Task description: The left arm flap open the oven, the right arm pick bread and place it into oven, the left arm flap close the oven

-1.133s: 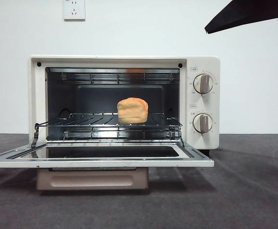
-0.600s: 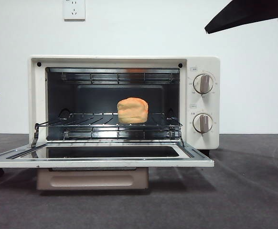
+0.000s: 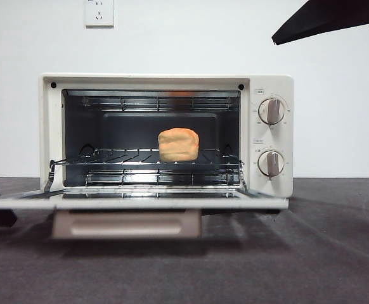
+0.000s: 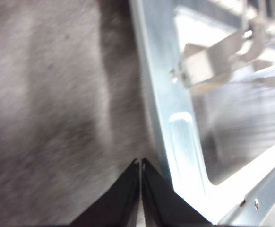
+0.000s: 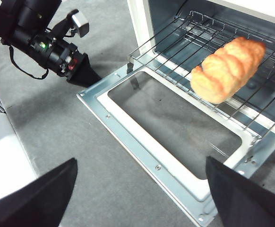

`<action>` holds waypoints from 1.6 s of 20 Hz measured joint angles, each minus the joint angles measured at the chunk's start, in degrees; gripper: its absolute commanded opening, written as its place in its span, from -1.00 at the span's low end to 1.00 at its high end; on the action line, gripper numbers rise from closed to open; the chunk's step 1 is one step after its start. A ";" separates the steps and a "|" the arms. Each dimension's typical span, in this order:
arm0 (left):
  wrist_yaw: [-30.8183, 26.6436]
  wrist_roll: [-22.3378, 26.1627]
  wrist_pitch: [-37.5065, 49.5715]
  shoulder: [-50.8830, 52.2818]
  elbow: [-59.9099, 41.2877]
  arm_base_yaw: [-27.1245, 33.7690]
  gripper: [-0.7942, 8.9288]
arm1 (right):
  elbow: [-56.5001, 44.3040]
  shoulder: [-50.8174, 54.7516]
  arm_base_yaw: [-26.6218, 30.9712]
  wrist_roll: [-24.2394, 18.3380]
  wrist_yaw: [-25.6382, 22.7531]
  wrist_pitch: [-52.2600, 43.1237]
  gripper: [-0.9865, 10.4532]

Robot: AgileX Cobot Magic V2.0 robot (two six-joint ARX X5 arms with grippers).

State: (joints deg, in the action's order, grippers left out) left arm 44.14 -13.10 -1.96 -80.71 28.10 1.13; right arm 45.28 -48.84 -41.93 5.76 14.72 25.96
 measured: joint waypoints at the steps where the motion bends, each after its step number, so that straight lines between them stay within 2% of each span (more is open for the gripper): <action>1: 0.77 -1.03 1.77 0.00 0.00 0.00 -0.81 | 0.00 0.00 0.00 0.00 0.00 0.02 -0.07; 9: 5.46 -9.29 14.40 0.00 0.00 1.03 -0.81 | 0.00 0.00 0.00 0.04 0.00 0.02 -0.07; 19: 5.99 -18.75 33.75 0.00 0.02 3.52 -0.81 | 0.00 0.00 0.00 0.07 0.00 0.20 -0.07; 26: 5.99 -19.67 31.21 1.33 0.04 3.43 -0.80 | 0.00 0.00 0.00 0.07 -1.20 0.20 -0.07; 32: 5.18 -19.02 22.67 13.64 0.24 2.03 -0.80 | 0.00 0.00 0.00 0.07 -1.40 0.20 -0.07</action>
State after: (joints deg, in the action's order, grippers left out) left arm 49.32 -32.12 20.71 -67.07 28.34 3.16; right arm 45.28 -48.84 -41.93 5.82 13.32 26.15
